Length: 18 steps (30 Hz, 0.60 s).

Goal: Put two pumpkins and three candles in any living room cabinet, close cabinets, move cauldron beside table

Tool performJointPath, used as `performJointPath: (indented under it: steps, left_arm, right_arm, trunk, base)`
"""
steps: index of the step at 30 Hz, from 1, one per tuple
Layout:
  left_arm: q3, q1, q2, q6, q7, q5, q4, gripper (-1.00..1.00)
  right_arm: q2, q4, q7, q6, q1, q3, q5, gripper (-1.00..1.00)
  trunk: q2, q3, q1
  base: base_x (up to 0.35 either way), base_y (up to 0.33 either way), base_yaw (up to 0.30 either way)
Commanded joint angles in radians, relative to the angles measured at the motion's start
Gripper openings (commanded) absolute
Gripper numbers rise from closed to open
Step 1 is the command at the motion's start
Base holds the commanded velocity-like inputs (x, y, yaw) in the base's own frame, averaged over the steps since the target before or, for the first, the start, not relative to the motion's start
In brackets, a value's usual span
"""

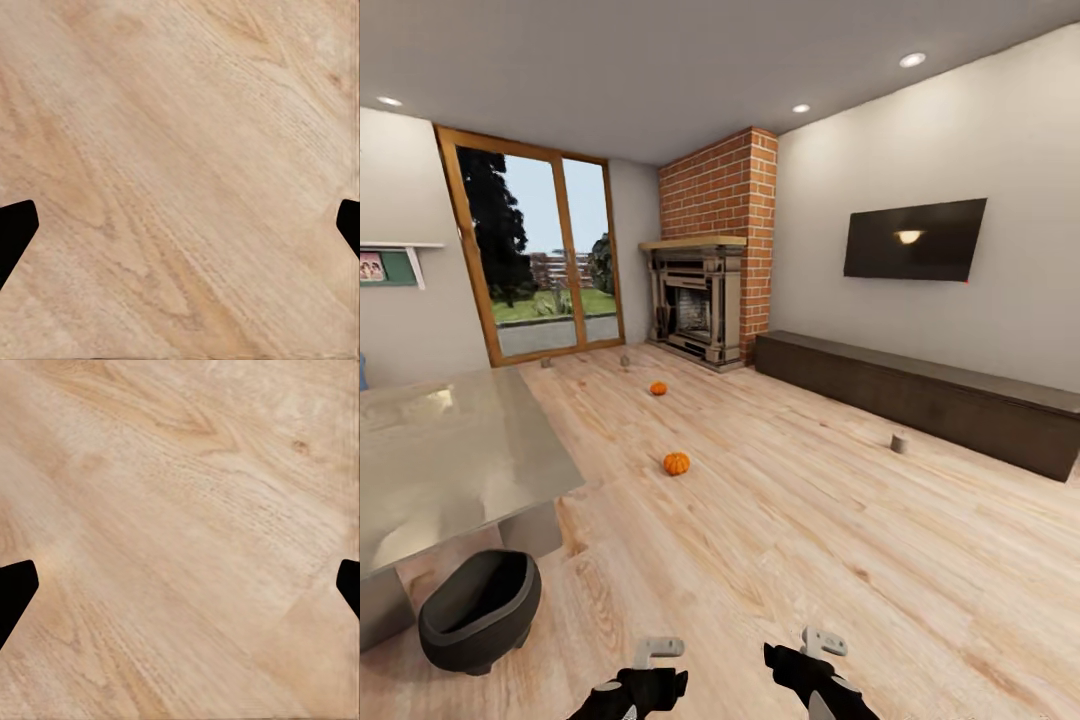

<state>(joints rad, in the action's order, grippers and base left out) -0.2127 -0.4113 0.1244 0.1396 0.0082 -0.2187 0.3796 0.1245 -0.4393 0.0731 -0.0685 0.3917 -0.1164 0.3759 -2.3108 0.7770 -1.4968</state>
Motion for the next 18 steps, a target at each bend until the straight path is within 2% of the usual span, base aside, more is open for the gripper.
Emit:
performJointPath:
  steps: [1, 6, 11, 15, 18]
  left_arm:
    - [-0.005, -0.001, -0.001, 0.022, 0.001, -0.01, 0.007, 1.0]
    - [-0.006, -0.011, -0.001, 0.151, 0.002, -0.01, 0.084, 1.0]
    - [-0.007, -0.068, -0.002, 0.31, 0.003, -0.006, 0.164, 1.0]
    - [-0.006, -0.13, -0.003, 0.355, 0.015, -0.007, 0.178, 1.0]
    - [-0.004, -0.184, -0.003, 0.442, 0.046, -0.009, 0.185, 1.0]
  right_arm:
    - [-0.001, -0.001, 0.008, -0.004, 0.0, -0.008, 0.009, 1.0]
    - [0.0, -0.002, 0.009, -0.004, 0.0, -0.008, 0.008, 1.0]
    - [-0.001, -0.013, 0.013, -0.02, 0.0, -0.008, 0.006, 1.0]
    - [-0.015, -0.031, 0.015, -0.089, 0.004, -0.008, 0.005, 1.0]
    - [-0.026, -0.131, 0.029, -0.203, 0.022, -0.008, 0.006, 1.0]
  trunk:
    - [0.007, -0.002, 0.004]
    - [0.042, -0.015, 0.023]
    - [0.077, -0.027, 0.042]
    - [0.105, -0.037, 0.058]
    - [0.126, -0.043, 0.069]
  base:
    - [0.0, 0.0, -0.276]
    - [0.0, 0.0, -0.275]
    - [0.0, 0.0, -0.272]
    - [0.0, 0.0, -0.259]
    - [0.0, 0.0, -0.235]
